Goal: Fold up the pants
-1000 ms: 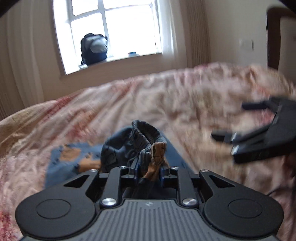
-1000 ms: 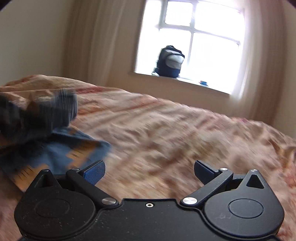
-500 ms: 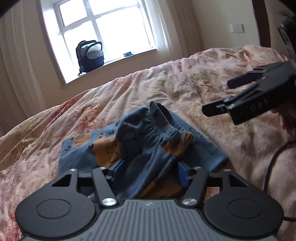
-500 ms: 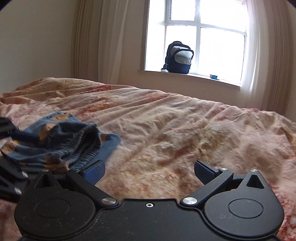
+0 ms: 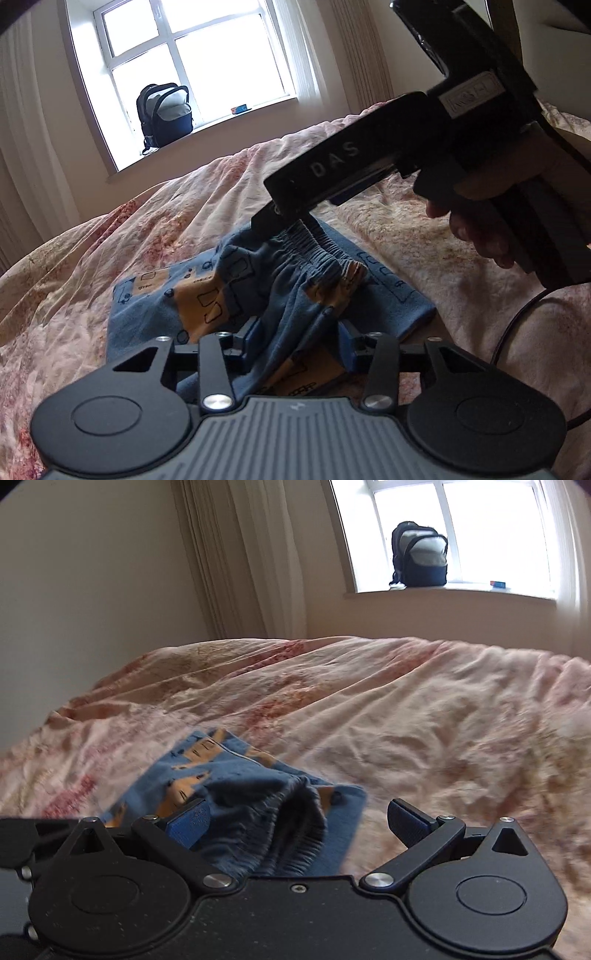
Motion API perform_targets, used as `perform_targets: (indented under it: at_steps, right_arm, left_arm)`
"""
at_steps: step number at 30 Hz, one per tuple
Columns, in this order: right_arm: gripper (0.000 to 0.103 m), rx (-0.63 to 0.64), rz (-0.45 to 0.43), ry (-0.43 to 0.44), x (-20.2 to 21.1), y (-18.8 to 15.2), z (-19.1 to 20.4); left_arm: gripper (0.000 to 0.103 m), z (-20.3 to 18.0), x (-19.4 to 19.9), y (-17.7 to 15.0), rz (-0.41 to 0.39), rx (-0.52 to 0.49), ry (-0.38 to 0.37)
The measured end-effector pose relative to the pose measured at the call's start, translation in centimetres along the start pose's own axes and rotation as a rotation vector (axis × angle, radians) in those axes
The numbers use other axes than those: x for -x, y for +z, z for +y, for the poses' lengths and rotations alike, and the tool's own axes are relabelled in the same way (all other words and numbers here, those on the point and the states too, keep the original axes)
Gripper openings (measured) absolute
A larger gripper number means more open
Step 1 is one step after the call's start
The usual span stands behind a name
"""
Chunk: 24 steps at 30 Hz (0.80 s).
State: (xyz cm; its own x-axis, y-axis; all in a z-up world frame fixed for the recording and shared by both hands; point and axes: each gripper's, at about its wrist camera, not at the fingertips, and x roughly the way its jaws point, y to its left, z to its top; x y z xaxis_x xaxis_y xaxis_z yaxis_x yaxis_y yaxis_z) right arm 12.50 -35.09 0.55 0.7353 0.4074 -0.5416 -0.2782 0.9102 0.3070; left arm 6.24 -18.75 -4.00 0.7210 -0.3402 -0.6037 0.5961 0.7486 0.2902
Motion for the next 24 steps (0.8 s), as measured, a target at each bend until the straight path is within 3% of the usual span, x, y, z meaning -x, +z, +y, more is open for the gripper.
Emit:
perform_targets:
  at_steps: [2,4,9,16,21,24]
  right_arm:
    - [0.077,-0.046,0.004,0.01,-0.4,0.3,-0.6]
    - [0.048,-0.078,0.012,0.015,-0.6,0.5,-1.0]
    - [0.019,-0.066,0.025,0.019,-0.5,0.3,-0.9]
    - [0.012,-0.062,-0.029,0.012,2.1,1.2,-0.2]
    - [0.012,-0.114,-0.032,-0.008,4.2,1.4,-0.5]
    - [0.012,-0.111,0.006,-0.046,4.1,1.1,-0.8]
  left_arm:
    - [0.035,0.2,0.0,0.0,0.001,0.0,-0.002]
    - [0.028,0.3,0.1,0.1,0.001,0.005,-0.006]
    - [0.008,1.1,0.6,0.4,0.004,0.05,-0.08]
    - [0.002,2.8,1.9,0.9,-0.005,0.183,-0.153]
    - [0.002,2.2,2.8,1.0,-0.032,0.171,-0.188]
    - [0.002,1.9,1.7,0.7,-0.004,0.192,-0.211]
